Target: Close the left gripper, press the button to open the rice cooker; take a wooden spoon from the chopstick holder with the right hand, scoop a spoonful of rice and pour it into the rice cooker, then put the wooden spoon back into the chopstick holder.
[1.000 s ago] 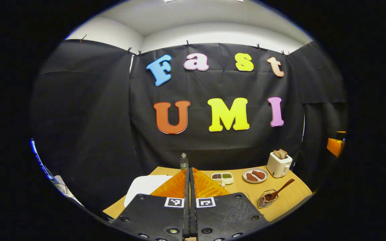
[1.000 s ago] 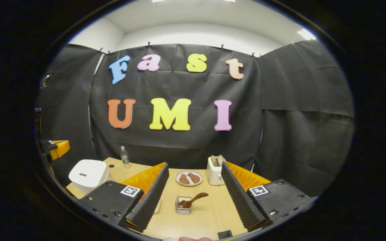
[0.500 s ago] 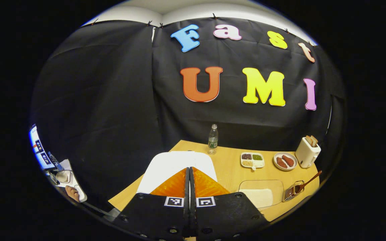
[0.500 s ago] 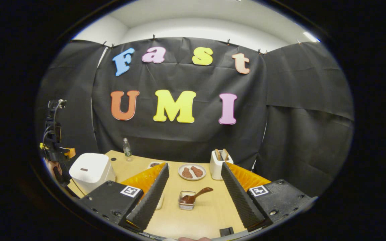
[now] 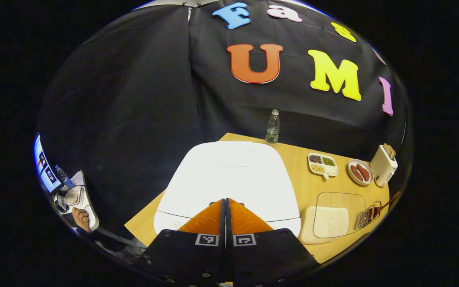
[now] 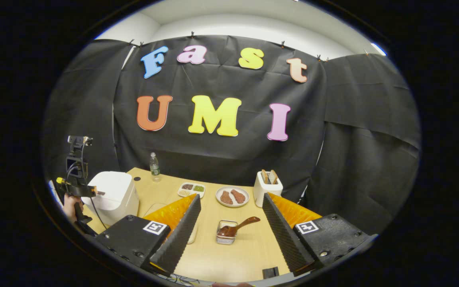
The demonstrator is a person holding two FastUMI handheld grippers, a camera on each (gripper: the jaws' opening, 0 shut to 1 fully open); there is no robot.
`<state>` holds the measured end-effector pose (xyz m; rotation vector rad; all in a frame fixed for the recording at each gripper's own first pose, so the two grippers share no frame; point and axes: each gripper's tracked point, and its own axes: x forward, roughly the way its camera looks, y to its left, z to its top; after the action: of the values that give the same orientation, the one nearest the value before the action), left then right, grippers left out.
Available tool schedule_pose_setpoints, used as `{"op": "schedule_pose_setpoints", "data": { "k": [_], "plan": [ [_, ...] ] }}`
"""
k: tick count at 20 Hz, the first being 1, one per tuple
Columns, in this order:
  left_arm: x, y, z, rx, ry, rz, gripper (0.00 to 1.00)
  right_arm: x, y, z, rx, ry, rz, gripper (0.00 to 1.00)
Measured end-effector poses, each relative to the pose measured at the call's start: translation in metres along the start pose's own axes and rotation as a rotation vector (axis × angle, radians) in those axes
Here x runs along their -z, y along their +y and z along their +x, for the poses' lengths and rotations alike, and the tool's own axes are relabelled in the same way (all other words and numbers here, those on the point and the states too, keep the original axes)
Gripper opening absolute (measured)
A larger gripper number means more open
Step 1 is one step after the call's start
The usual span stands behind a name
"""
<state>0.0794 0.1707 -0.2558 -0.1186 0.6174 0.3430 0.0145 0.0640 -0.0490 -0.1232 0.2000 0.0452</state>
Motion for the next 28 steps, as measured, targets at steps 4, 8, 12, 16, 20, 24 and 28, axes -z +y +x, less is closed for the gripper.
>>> {"op": "schedule_pose_setpoints", "data": {
  "k": [4, 8, 12, 16, 20, 24, 28],
  "plan": [
    [0.004, 0.002, 0.011, -0.013, 0.002, 0.004, 0.0, 0.002, 0.004, 0.003, -0.004, 0.007, -0.003, 0.99],
    [0.008, 0.003, 0.011, -0.031, 0.003, 0.033, 0.0, 0.005, 0.006, 0.004, -0.011, 0.017, 0.0, 1.0],
    [0.012, 0.004, 0.012, -0.013, 0.047, 0.024, 0.0, 0.006, 0.007, 0.006, -0.02, 0.022, 0.011, 0.99],
    [0.013, -0.005, 0.019, 0.043, 0.083, -0.041, 0.0, 0.005, 0.009, 0.005, -0.03, 0.022, 0.008, 0.99],
    [0.009, -0.003, 0.02, 0.021, 0.054, -0.02, 0.01, 0.001, 0.006, 0.003, -0.023, 0.006, -0.012, 1.0],
    [-0.046, 0.001, -0.003, 0.0, -0.185, 0.005, 0.0, -0.006, 0.002, 0.002, -0.017, -0.034, 0.026, 1.0],
    [-0.125, -0.003, -0.067, 0.012, -0.465, -0.01, 0.0, -0.014, -0.006, 0.0, 0.019, -0.097, 0.021, 0.99]
  ]
}}
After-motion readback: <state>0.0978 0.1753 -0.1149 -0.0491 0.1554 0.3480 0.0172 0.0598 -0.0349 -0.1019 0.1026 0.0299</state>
